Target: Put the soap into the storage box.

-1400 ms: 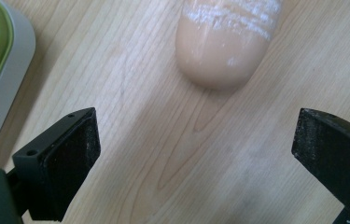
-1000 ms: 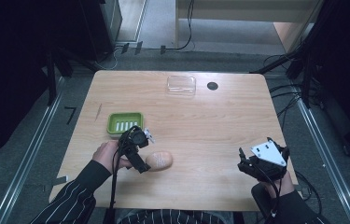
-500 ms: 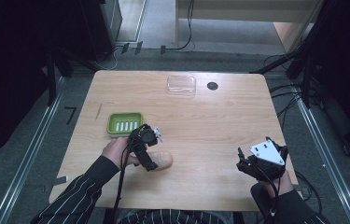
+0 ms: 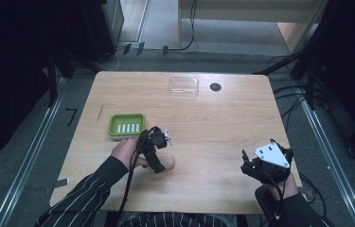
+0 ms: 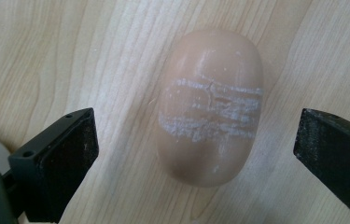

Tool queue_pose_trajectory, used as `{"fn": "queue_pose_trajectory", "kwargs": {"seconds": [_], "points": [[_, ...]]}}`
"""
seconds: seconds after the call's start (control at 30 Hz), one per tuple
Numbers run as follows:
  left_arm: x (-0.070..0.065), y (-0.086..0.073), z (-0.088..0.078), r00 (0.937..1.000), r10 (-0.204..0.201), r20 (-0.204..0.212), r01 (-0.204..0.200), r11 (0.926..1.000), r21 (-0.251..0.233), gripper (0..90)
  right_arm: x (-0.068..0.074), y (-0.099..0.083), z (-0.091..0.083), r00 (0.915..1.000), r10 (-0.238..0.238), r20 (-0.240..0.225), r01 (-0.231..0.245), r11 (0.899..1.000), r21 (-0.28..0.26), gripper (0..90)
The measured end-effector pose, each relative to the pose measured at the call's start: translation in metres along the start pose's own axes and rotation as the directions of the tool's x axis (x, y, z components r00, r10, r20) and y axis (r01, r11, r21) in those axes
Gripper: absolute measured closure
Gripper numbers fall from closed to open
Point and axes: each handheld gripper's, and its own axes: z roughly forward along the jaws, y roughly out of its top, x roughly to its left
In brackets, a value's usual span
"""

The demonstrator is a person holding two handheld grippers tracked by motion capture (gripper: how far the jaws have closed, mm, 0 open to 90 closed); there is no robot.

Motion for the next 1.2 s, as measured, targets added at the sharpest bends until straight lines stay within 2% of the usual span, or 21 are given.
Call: {"fn": "queue_pose_trajectory", "kwargs": {"seconds": [0.4, 0.57, 0.7, 0.73, 0.8, 0.93, 1.2], "points": [[-0.005, 0.003, 0.011, 0.9992, 0.041, -0.003, -0.040, 0.9987, 0.030, 2.4, 0.001, 0.000, -0.001, 1.0000, -0.003, 0.001, 0.003, 1.000, -0.001, 13.8], [-0.005, 0.003, 0.014, 0.9989, 0.047, -0.001, -0.047, 0.9985, 0.027, 12.8, 0.000, 0.000, -0.001, 1.0000, 0.002, 0.000, -0.002, 1.000, 0.000, 13.8], [-0.006, 0.004, 0.016, 0.9986, 0.053, -0.001, -0.053, 0.9980, 0.034, 14.2, 0.000, 0.000, -0.001, 1.0000, 0.004, 0.002, -0.004, 1.000, -0.001, 13.8], [-0.008, 0.006, 0.017, 0.9980, 0.062, -0.012, -0.061, 0.9967, 0.054, 15.4, 0.000, 0.000, -0.001, 1.0000, -0.001, 0.001, 0.001, 1.000, 0.000, 13.8], [-0.009, 0.007, 0.019, 0.9975, 0.069, -0.014, -0.068, 0.9958, 0.061, 18.3, 0.001, 0.000, 0.000, 1.0000, 0.000, 0.002, 0.000, 1.000, 0.002, 13.8], [-0.011, 0.012, 0.022, 0.9938, 0.109, -0.018, -0.107, 0.9902, 0.089, 22.3, 0.001, 0.000, -0.001, 1.0000, 0.000, 0.001, 0.000, 1.000, 0.001, 13.8], [-0.012, 0.012, 0.024, 0.9929, 0.117, -0.019, -0.115, 0.9881, 0.103, 32.6, 0.000, -0.001, -0.001, 1.0000, -0.001, 0.003, 0.001, 1.000, -0.001, 13.8]]}}
